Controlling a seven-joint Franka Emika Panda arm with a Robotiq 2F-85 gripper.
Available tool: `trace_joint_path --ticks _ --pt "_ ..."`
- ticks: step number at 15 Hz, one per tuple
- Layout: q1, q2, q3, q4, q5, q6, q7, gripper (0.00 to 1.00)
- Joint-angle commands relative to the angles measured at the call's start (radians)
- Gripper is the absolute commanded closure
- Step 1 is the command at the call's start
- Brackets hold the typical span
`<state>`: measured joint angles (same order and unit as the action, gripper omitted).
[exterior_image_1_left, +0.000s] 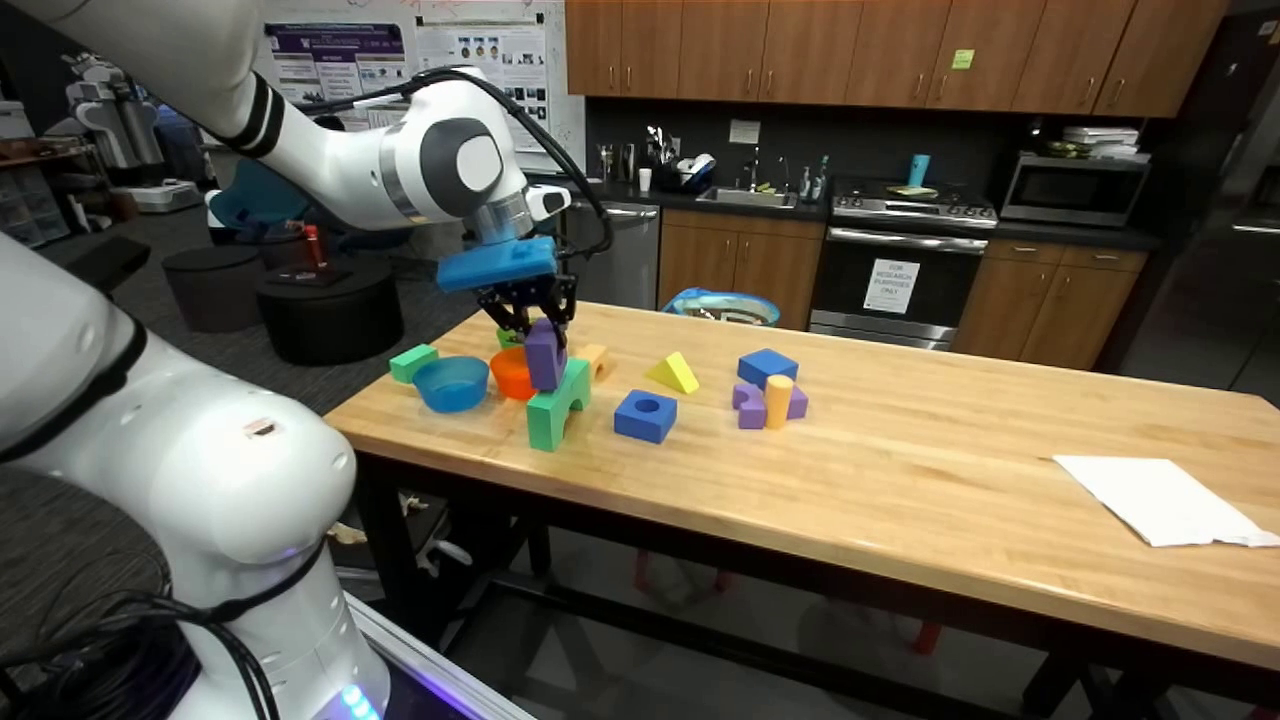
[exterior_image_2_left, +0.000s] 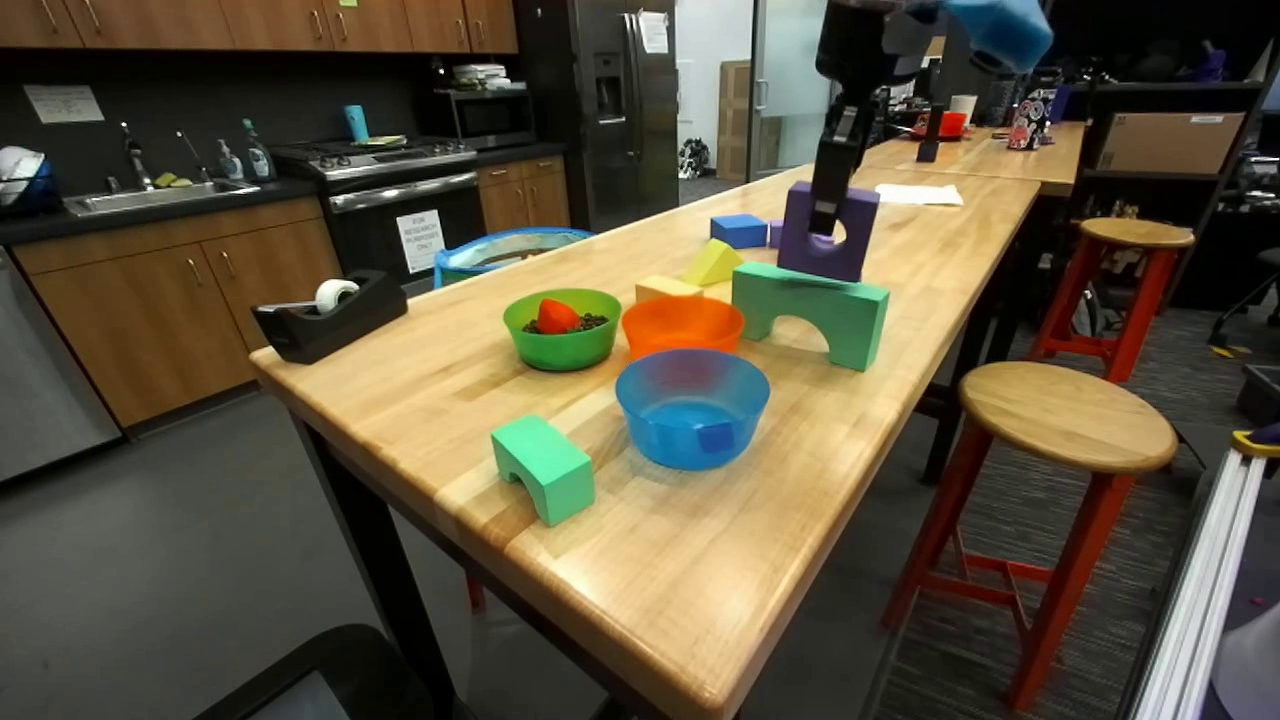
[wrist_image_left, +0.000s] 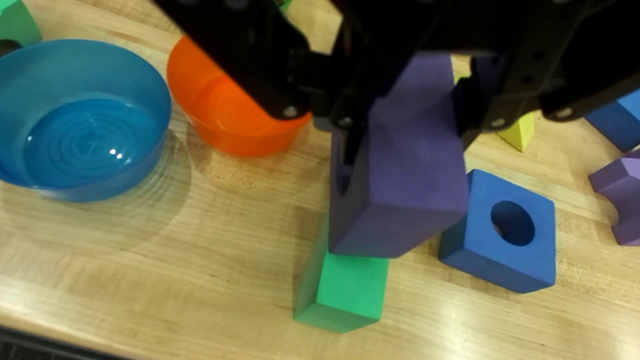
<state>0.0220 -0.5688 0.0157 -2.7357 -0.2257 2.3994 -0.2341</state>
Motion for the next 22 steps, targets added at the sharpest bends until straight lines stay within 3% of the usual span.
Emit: trace_joint_path --ticks 1,19,20,21,22 --pt "0.004 0.042 -0.002 0.040 0.007 -0.012 0.022 0.84" --pt "-0.004 0.133 -0.016 0.104 0.010 -0.029 0.025 0.84" --pt "-0.004 0.136 -0.016 0.106 0.011 -0.030 0.028 0.50" --pt "-0.005 0.138 -0.016 0.107 0.012 -0.032 0.030 0.34" --pt "-0.005 0.140 -0.016 0.108 0.012 -0.033 0.033 0.30"
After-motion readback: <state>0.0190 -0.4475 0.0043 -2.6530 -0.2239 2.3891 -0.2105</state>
